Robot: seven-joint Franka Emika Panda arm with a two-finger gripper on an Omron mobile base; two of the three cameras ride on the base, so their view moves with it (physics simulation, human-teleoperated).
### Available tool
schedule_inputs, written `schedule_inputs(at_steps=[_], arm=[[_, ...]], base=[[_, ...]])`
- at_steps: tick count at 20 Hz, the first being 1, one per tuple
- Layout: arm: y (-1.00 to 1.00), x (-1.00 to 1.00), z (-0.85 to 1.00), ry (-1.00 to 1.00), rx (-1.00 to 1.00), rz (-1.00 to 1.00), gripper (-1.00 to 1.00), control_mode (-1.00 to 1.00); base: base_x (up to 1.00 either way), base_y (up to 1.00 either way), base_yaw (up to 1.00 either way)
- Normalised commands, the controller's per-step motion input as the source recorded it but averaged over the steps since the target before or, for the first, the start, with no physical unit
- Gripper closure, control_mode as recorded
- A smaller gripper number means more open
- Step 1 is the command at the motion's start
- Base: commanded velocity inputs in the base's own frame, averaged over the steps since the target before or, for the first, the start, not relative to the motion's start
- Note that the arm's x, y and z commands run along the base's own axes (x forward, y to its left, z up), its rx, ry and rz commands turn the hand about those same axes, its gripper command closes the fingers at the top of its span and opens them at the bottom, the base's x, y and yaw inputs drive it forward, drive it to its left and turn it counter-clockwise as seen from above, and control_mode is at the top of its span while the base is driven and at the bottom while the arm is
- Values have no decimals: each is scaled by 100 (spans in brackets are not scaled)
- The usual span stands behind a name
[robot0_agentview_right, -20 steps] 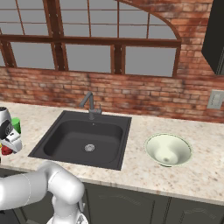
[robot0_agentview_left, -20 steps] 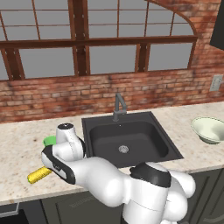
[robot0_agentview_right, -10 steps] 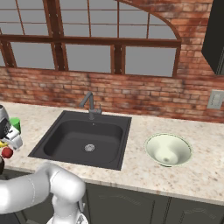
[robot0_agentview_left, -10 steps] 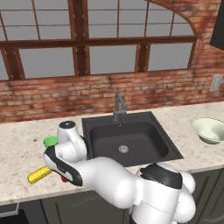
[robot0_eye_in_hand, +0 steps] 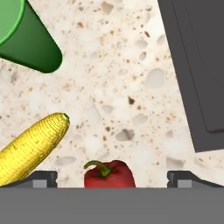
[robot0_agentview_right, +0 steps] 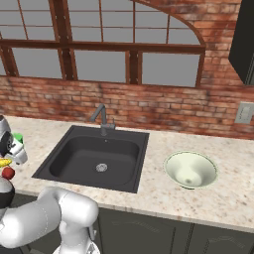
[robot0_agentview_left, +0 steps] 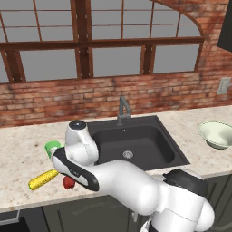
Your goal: Remove the bell pepper and corn from the sink. Then move the bowl and cup from the counter to the sink for washing.
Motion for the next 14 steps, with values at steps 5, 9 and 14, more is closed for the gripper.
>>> schedule_inputs(at_steps=[5,9,14], arm=[[-13,-1,29,0,12,3,-100,-100],[-11,0,29,0,9,1,-100,-100],[-4,9,25,0,3,0,-100,-100]], base=[[0,0,0],[0,0,0],[0,0,0]])
